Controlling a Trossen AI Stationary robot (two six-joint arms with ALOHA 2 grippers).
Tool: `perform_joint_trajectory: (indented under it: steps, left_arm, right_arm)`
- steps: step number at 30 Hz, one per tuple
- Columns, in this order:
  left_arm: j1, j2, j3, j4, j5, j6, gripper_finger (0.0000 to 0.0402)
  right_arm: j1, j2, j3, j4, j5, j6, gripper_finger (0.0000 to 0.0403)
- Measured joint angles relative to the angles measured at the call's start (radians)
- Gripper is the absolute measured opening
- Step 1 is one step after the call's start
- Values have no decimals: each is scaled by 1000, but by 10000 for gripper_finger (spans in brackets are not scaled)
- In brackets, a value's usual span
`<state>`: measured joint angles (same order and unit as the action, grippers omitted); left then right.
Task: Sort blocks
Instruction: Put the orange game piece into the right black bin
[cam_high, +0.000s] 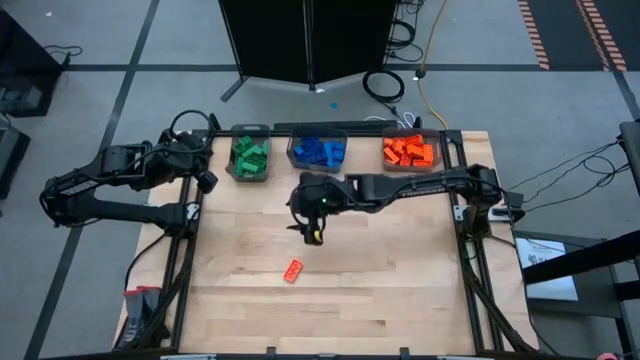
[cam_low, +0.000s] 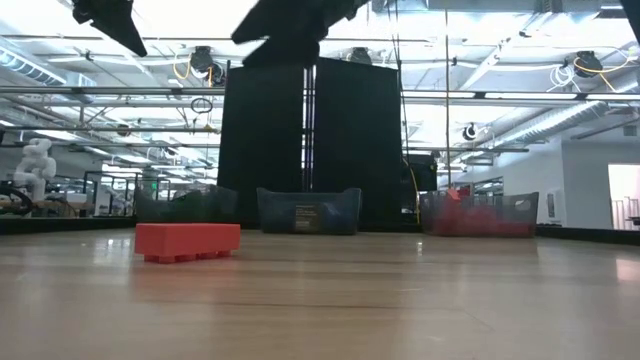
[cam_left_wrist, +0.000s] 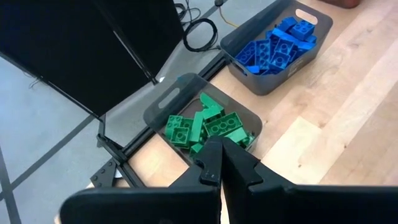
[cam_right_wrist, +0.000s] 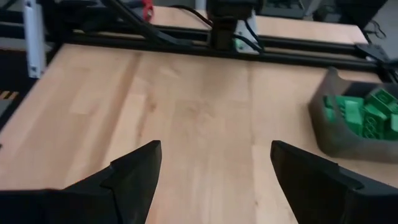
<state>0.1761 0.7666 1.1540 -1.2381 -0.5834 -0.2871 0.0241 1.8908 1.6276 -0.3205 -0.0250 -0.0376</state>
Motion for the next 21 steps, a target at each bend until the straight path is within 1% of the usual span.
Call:
perform_joint_trajectory:
  steps: [13,21]
  left_arm:
    - [0,0,0,0,6,-23,0]
    - [0,0,0,-1,6,-22,0]
  right_arm:
    - [113,0,0,26,1,1,297]
    - [164,0,0,72,8,56,297]
